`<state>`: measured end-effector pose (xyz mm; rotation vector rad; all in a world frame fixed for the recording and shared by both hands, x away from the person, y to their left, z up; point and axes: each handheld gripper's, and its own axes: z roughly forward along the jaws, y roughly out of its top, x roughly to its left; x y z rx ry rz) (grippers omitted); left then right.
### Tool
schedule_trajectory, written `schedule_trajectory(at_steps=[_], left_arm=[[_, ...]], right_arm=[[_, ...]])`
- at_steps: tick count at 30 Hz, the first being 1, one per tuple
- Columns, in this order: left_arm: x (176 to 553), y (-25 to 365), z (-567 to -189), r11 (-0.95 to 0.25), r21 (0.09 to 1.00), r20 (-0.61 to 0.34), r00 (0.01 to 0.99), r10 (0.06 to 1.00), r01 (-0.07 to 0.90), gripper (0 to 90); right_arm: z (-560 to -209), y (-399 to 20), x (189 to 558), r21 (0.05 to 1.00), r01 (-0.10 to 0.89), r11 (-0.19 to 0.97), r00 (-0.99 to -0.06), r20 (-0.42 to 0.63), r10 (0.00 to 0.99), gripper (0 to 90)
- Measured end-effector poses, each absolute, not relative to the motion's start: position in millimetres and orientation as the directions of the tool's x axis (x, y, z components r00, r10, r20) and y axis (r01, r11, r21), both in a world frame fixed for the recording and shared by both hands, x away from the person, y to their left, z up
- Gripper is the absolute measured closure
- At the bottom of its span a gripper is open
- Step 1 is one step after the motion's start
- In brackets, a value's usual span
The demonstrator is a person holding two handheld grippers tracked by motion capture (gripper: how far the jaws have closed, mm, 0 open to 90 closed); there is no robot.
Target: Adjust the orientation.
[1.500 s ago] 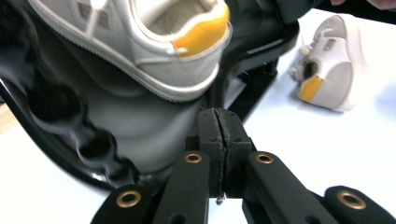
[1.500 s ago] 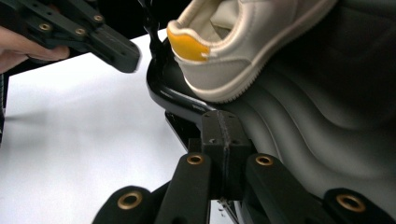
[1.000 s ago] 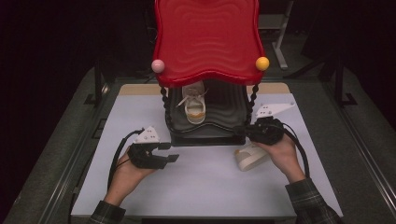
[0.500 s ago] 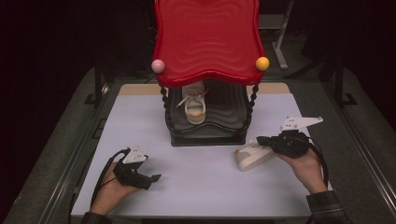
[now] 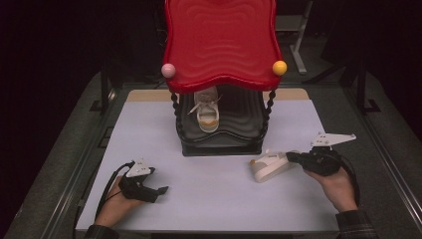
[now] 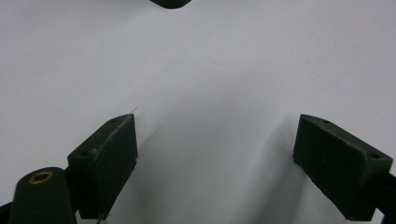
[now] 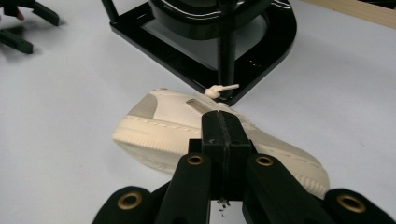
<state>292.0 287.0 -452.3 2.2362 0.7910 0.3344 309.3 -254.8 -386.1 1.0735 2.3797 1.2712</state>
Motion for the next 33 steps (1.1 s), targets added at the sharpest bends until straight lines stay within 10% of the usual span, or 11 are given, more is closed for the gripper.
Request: schedule_trajectory(at_steps=[33], left_arm=[[292,287,-452,-0.546,0.714,0.004,0.777,0.63,0.439,13.2]], right_arm=[[-409,-280,268,0.768,0.55,0.33,-0.677,0.178,0.714,89.7]])
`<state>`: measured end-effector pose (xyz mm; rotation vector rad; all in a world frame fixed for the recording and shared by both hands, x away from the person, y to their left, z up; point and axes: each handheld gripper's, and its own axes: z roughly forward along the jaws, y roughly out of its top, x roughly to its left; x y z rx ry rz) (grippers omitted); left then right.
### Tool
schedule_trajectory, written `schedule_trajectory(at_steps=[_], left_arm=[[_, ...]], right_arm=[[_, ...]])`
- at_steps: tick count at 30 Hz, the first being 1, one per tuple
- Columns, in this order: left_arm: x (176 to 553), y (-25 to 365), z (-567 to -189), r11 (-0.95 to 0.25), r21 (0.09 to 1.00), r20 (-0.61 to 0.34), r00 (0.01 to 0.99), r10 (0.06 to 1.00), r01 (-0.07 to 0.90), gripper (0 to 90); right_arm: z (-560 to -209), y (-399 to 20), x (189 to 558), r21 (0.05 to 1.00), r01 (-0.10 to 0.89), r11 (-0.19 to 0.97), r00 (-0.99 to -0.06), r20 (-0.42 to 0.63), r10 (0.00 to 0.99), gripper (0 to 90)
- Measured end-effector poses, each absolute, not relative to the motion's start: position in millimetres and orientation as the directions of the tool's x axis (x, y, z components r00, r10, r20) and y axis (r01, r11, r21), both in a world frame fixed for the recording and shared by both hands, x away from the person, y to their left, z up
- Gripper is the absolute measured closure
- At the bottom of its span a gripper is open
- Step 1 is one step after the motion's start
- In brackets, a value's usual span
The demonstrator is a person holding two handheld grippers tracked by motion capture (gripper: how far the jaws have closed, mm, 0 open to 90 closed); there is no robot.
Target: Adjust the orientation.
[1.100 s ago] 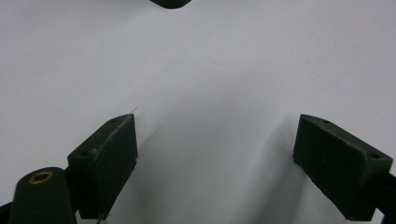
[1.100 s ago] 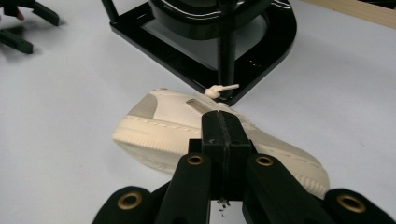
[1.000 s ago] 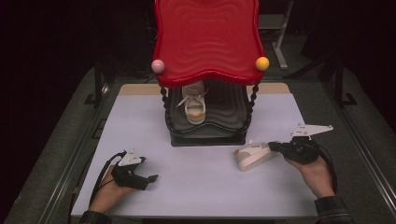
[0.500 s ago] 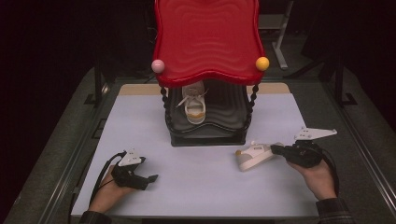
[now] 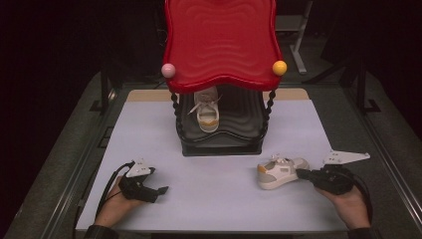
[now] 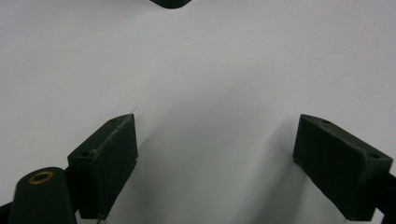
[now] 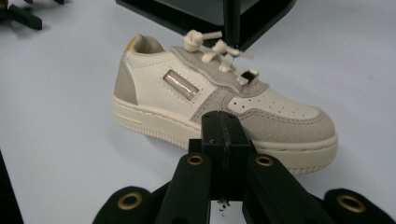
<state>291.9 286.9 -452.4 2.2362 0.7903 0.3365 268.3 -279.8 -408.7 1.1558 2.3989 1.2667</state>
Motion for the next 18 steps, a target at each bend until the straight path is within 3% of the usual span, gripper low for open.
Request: schedule_trajectory(at_steps=[18], left_arm=[[292,287,-452,-0.545,0.714,0.002,0.776,0.63,0.44,13.3]], right_arm=[[-428,-290,262,0.683,0.633,0.365,-0.65,0.211,0.73,89.5]])
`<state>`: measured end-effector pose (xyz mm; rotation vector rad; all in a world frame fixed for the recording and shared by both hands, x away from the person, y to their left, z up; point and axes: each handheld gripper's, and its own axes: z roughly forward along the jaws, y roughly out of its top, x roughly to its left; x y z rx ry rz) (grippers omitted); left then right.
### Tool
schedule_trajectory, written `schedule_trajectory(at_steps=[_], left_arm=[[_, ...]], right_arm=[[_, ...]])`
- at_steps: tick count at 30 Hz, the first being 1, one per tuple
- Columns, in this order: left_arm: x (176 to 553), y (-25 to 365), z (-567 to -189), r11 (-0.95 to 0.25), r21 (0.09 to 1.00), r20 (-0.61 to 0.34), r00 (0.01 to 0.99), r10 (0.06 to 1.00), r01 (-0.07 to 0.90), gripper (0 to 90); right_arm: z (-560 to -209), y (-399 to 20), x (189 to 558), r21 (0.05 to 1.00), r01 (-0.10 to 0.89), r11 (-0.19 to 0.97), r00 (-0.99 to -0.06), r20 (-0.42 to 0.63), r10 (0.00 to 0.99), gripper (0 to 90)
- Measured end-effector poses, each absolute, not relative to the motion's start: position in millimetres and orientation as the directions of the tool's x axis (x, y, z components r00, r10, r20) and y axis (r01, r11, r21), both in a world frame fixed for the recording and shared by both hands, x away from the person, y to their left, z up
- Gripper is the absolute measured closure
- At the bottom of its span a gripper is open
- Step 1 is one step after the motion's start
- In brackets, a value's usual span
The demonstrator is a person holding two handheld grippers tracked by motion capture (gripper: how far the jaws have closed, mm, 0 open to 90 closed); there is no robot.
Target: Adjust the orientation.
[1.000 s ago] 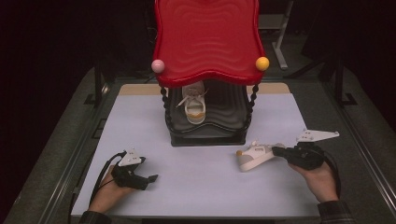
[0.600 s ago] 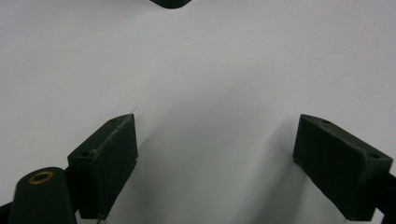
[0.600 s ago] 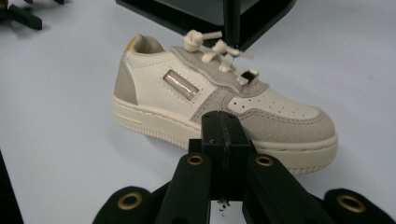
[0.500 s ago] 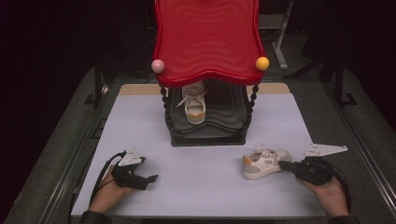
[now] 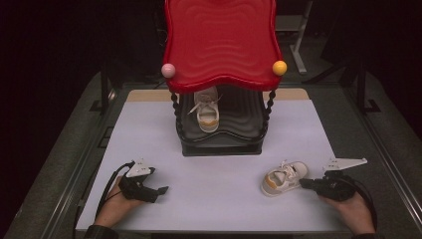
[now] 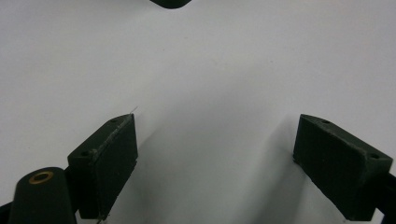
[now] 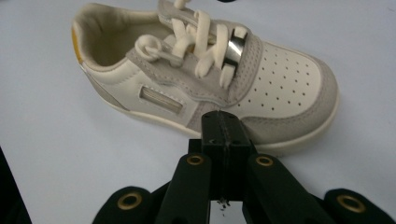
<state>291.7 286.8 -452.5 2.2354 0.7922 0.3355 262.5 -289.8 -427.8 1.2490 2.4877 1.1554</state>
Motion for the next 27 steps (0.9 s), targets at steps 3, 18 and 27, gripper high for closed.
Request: schedule_trajectory(at_steps=[3,18,27], left_arm=[[292,287,-453,-0.543,0.715,0.001,0.776,0.631,0.441,13.3],[292,287,-452,-0.544,0.714,0.0,0.776,0.631,0.442,13.2],[292,287,-453,-0.545,0.714,0.002,0.777,0.63,0.44,13.3]], right_arm=[[-428,-294,258,0.678,0.64,0.361,-0.637,0.205,0.743,89.5],[-438,-305,269,0.645,0.676,0.356,-0.594,0.191,0.781,89.5],[-437,-297,291,0.649,0.667,0.367,-0.605,0.182,0.775,89.5]])
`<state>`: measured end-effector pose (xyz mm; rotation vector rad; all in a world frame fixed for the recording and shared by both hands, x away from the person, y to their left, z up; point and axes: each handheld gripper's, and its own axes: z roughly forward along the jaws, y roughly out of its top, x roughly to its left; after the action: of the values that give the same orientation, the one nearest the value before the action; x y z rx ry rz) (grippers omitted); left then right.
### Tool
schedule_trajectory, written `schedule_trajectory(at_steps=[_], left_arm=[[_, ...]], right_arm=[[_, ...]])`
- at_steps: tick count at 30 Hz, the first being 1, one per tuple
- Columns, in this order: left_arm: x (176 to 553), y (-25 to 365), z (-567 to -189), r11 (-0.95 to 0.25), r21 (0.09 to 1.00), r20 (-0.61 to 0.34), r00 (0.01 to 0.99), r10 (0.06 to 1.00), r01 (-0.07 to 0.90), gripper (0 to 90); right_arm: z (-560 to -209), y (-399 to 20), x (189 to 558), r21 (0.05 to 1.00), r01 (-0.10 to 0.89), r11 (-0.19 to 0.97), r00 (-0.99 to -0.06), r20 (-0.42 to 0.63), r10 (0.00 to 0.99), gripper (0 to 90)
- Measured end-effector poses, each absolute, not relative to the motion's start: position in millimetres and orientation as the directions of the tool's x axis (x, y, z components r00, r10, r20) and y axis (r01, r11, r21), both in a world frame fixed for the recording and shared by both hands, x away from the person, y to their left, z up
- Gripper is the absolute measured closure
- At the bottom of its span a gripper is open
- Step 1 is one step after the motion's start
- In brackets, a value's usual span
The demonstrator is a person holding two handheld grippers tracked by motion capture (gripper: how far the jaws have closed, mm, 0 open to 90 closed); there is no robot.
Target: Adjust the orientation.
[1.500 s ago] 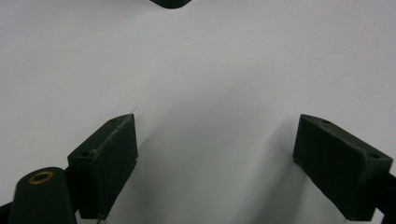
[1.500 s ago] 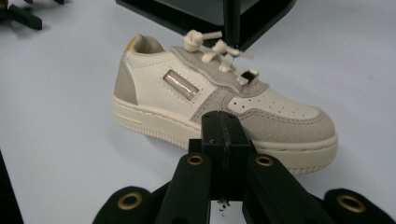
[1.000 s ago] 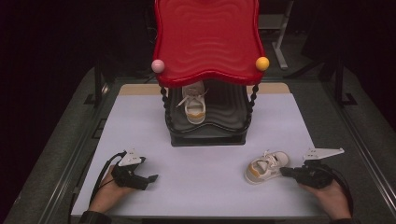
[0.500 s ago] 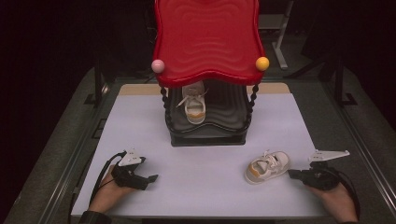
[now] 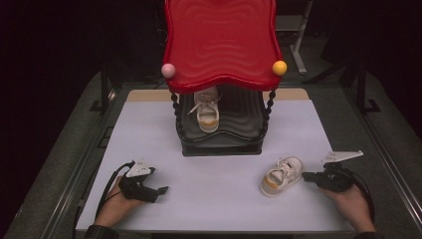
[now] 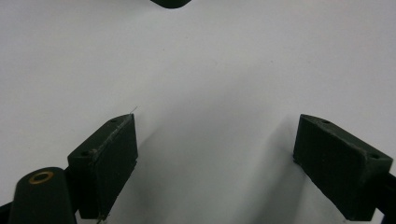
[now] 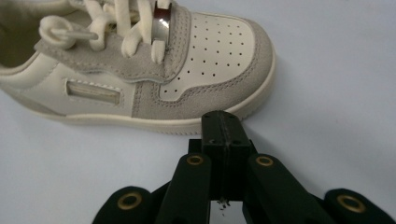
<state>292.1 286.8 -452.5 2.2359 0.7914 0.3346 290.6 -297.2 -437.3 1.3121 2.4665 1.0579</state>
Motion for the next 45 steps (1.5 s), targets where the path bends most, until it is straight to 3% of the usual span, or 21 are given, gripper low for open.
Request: schedule_trajectory(at_steps=[14,22,30,45], left_arm=[[292,287,-452,-0.545,0.714,0.002,0.777,0.63,0.44,13.2],[292,287,-453,-0.545,0.714,0.002,0.777,0.629,0.44,13.3],[292,287,-452,-0.545,0.713,0.001,0.777,0.629,0.44,13.2],[292,287,-453,-0.545,0.713,0.001,0.777,0.629,0.44,13.3]], right_arm=[[-437,-276,325,0.642,0.655,0.399,-0.631,0.174,0.756,88.0],[-408,-286,307,0.716,0.625,0.31,-0.642,0.245,0.727,75.6],[-388,-267,282,0.763,0.552,0.337,-0.742,0.265,0.616,60.6],[-396,-211,274,0.747,0.471,0.469,-0.845,0.23,0.483,56.7]])
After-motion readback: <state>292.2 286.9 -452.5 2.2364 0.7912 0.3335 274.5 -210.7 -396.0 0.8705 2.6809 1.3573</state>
